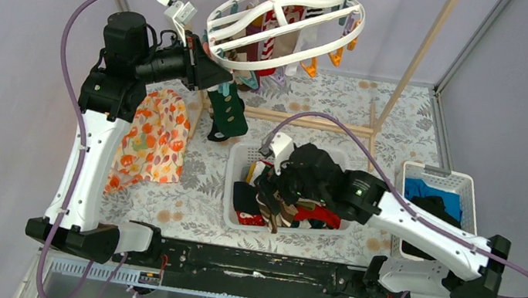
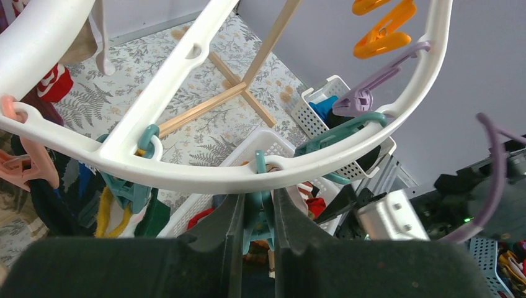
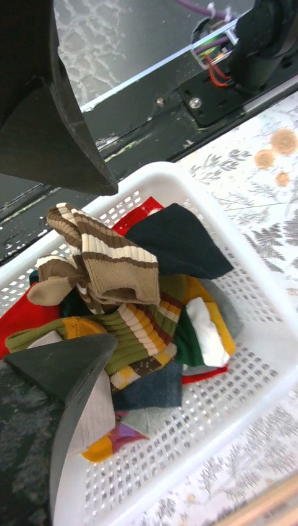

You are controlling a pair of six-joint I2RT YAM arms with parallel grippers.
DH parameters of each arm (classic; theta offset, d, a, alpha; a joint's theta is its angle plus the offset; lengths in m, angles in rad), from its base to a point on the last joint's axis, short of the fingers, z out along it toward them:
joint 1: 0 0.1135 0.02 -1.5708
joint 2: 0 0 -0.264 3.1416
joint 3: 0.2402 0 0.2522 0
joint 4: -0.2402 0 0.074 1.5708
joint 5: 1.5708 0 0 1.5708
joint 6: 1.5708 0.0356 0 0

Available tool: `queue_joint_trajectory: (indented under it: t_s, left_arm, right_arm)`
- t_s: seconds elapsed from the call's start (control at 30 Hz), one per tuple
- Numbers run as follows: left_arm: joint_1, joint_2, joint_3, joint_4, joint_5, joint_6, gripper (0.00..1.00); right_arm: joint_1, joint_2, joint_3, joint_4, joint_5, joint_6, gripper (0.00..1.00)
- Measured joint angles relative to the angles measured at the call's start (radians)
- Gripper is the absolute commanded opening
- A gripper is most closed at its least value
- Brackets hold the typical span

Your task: Clip the socks to the hanger

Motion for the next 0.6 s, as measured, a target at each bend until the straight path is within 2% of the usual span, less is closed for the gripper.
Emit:
queue_joint_trajectory:
  t_s: [0.1,0.33,0.5,0.6]
  left_arm:
    - [0.0,-0.003,0.0,0.0,0.0,0.003,0.02]
    - [0.0,-0.021,0.0,-0.002,0.003,0.008,0.02]
    - [0.0,-0.024,0.0,-0.004,0.003,0.012,0.02]
    - [0.0,-0.024,0.0,-0.006,0.003,0.015,0.02]
  right_arm:
    - [0.0,0.046,-0.004,-0.003,-0.018,0.012,0.81]
    - [0.0,-0.003,-0.1,0.024,0.036,0.143,0.81]
    - [0.0,-0.075,-0.182,0.074,0.06,0.261,0.67]
    - [0.0,-0.086,-0.23,0.135,0.06,0.311,0.65]
